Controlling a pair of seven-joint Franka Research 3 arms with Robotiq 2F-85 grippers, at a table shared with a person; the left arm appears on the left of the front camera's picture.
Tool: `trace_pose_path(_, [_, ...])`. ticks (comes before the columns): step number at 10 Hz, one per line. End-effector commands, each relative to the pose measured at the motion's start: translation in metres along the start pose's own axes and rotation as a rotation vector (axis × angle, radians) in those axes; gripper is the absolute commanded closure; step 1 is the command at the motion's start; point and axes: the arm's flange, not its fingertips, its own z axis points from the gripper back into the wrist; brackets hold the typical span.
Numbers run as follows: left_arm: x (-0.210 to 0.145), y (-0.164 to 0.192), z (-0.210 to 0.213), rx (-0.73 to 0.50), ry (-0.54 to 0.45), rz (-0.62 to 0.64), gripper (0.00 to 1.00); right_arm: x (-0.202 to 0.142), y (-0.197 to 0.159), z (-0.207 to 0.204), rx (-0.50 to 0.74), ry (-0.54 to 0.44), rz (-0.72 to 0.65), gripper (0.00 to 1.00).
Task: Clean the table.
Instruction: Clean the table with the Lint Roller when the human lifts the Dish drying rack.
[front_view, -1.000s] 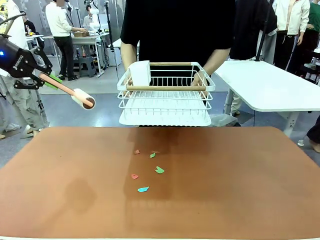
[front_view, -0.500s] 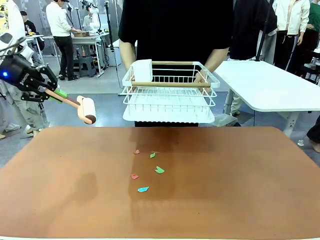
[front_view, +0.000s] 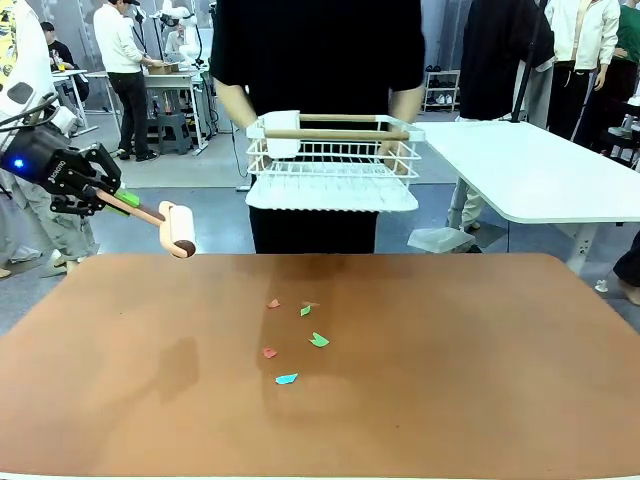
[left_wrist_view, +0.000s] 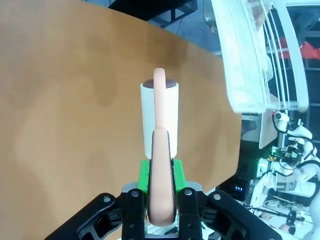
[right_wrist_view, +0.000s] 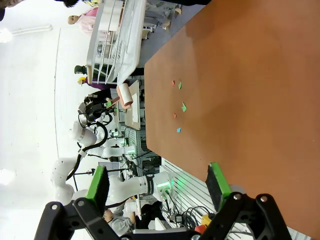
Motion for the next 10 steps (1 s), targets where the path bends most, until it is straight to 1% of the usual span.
trace_pose_path(1, [0.000,-0.004,0.007,0.003,-0.005,-0.009,0.78,0.000,0.003,0.000,0.016,-0.006,0.013,0.00])
trace_pose_path(2, [0.000,0.000,0.000,0.000,0.000,0.000,0.78,0.000,0.003,0.000,0.016,-0.006,0.013,0.00])
trace_pose_path(3, [0.007,0.009,-0.011,-0.046,0.177,-0.043,0.78,0.000,0.003,0.000,0.016,-0.006,0.013,0.00])
trace_pose_path(4, [0.019,0.016,-0.023,-0.047,0.245,-0.020,0.78,0.000,0.003,0.000,0.016,-0.006,0.013,0.00])
trace_pose_path(5, [0.025,0.019,-0.035,-0.033,0.285,-0.016,0.78,0.000,0.003,0.000,0.016,-0.006,0.013,0.00])
trace_pose_path(6, [0.031,0.021,-0.055,0.021,0.301,-0.026,0.78,0.000,0.003,0.000,0.016,-0.006,0.013,0.00])
trace_pose_path(7, [0.037,0.025,-0.069,0.050,0.323,-0.063,0.78,0.000,0.003,0.000,0.016,-0.006,0.013,0.00])
trace_pose_path(8, [0.043,0.029,-0.078,0.046,0.292,-0.069,0.78,0.000,0.003,0.000,0.016,-0.006,0.013,0.00])
trace_pose_path(9, [0.048,0.032,-0.087,0.037,0.282,-0.093,0.78,0.000,0.003,0.000,0.016,-0.006,0.013,0.00])
trace_pose_path(10, [0.051,0.035,-0.097,0.016,0.297,-0.125,0.78,0.000,0.003,0.000,0.016,-0.006,0.013,0.00])
